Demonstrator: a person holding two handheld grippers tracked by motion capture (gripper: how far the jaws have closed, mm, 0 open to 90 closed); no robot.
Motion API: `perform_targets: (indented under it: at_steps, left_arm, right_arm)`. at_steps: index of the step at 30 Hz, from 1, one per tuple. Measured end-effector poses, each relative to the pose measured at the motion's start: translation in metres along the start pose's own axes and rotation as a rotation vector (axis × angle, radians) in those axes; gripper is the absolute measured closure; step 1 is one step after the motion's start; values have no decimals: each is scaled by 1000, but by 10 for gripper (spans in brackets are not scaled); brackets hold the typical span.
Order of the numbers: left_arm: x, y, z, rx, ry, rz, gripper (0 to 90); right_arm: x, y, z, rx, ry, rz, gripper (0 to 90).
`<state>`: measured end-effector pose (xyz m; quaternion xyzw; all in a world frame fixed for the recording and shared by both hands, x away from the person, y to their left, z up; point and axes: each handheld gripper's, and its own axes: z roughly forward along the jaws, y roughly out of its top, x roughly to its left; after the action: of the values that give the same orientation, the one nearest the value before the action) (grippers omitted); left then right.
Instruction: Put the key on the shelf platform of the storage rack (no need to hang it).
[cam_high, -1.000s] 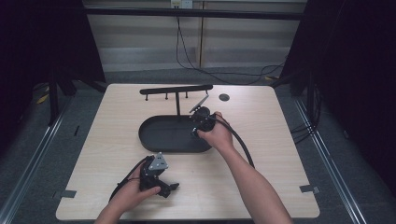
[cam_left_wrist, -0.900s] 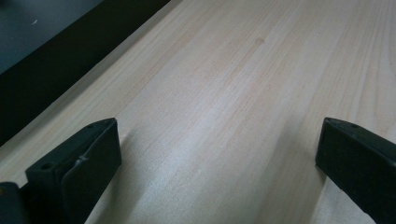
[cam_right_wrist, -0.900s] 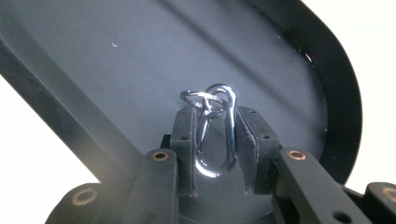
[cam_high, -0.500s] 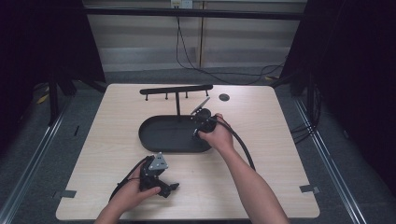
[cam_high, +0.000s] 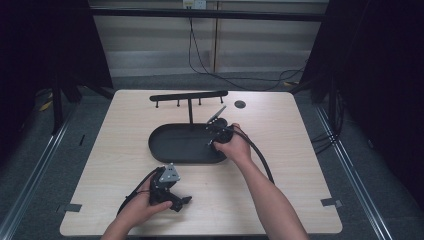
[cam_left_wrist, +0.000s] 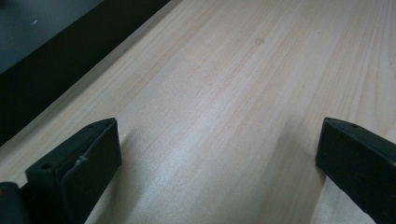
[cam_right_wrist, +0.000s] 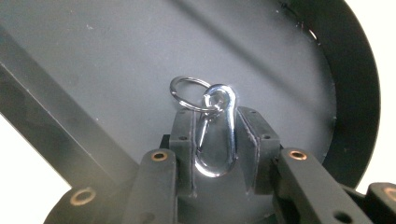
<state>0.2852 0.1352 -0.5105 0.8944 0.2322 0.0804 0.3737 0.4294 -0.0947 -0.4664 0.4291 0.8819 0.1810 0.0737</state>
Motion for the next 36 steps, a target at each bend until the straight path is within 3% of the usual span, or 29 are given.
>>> perform_targets:
  at_steps: [18,36]
  left_arm:
    - [0,0,0,0,-5,2,0]
    - [0,0,0,-1,-5,2,0]
  right_arm:
    - [-3,1,1,-2,9,16,673]
    - [-4,-2,-19,-42,22,49,441]
